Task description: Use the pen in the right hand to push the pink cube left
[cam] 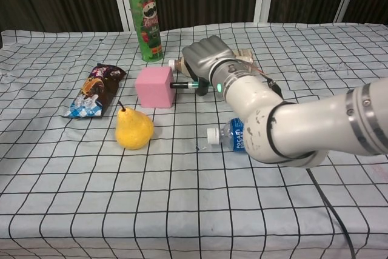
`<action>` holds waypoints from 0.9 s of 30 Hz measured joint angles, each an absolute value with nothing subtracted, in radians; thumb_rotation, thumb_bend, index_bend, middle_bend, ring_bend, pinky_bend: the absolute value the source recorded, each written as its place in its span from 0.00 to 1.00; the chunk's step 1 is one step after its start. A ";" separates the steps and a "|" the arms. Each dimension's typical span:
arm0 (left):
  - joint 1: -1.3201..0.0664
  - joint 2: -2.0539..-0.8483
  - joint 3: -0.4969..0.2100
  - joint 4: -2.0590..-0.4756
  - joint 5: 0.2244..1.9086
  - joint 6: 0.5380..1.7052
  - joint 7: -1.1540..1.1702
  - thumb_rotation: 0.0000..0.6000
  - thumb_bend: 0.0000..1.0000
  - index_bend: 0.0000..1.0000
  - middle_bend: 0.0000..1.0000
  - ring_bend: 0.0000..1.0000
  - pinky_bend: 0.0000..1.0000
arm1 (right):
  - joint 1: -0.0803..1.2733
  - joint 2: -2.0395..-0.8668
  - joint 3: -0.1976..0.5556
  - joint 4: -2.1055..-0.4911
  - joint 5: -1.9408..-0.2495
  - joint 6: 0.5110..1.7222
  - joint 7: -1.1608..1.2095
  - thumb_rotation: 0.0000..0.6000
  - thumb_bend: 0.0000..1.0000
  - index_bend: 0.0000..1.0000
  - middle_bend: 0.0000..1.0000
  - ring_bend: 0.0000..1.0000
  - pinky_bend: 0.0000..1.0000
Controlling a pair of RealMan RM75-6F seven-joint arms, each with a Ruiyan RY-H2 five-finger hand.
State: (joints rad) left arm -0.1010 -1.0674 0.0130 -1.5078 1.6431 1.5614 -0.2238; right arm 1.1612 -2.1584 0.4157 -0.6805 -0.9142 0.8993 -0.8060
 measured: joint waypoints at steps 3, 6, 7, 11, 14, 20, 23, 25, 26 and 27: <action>-0.100 -1.064 0.011 -1.502 1.639 1.563 -0.242 1.00 0.39 0.00 0.00 0.00 0.10 | 1.194 -2.192 0.426 -0.626 -0.918 0.888 -0.797 1.00 0.54 0.99 0.71 0.45 0.29; -0.099 -1.062 0.010 -1.494 1.636 1.565 -0.257 1.00 0.39 0.00 0.00 0.00 0.10 | 1.215 -2.219 0.433 -0.583 -0.924 0.880 -0.787 1.00 0.54 0.99 0.71 0.45 0.29; -0.099 -1.061 0.010 -1.492 1.636 1.564 -0.258 1.00 0.39 0.00 0.00 0.00 0.10 | 1.221 -2.227 0.435 -0.572 -0.927 0.878 -0.783 1.00 0.54 0.99 0.71 0.45 0.29; -0.100 -1.062 0.010 -1.491 1.637 1.563 -0.257 1.00 0.39 0.00 0.00 0.00 0.10 | 1.229 -2.239 0.437 -0.557 -0.935 0.874 -0.773 1.00 0.54 0.99 0.71 0.45 0.29; -0.100 -1.063 0.012 -1.492 1.641 1.563 -0.251 1.00 0.39 0.00 0.00 0.00 0.10 | 1.222 -2.234 0.430 -0.557 -0.944 0.880 -0.776 1.00 0.54 0.99 0.71 0.45 0.29; -0.098 -1.070 0.018 -1.502 1.656 1.567 -0.213 1.00 0.39 0.00 0.00 0.00 0.10 | 1.123 -2.128 0.358 -0.703 -1.005 0.955 -0.782 1.00 0.54 0.99 0.71 0.45 0.29; -0.098 -1.075 0.020 -1.509 1.660 1.567 -0.191 1.00 0.39 0.00 0.00 0.00 0.10 | 1.039 -2.013 0.300 -0.862 -1.045 1.012 -0.789 1.00 0.54 0.99 0.71 0.45 0.29; -0.097 -1.078 0.021 -1.514 1.661 1.566 -0.178 1.00 0.39 0.00 0.00 0.00 0.10 | 0.967 -1.912 0.253 -0.982 -1.074 1.054 -0.786 1.00 0.54 0.99 0.71 0.45 0.29; -0.097 -1.079 0.021 -1.518 1.661 1.565 -0.169 1.00 0.39 0.00 0.00 0.00 0.10 | 0.933 -1.866 0.231 -1.029 -1.087 1.072 -0.780 1.00 0.54 0.99 0.71 0.45 0.29; -0.097 -1.081 0.021 -1.520 1.661 1.564 -0.164 1.00 0.39 0.00 0.00 0.00 0.10 | 0.886 -1.808 0.201 -1.080 -1.108 1.096 -0.766 1.00 0.54 0.99 0.71 0.45 0.29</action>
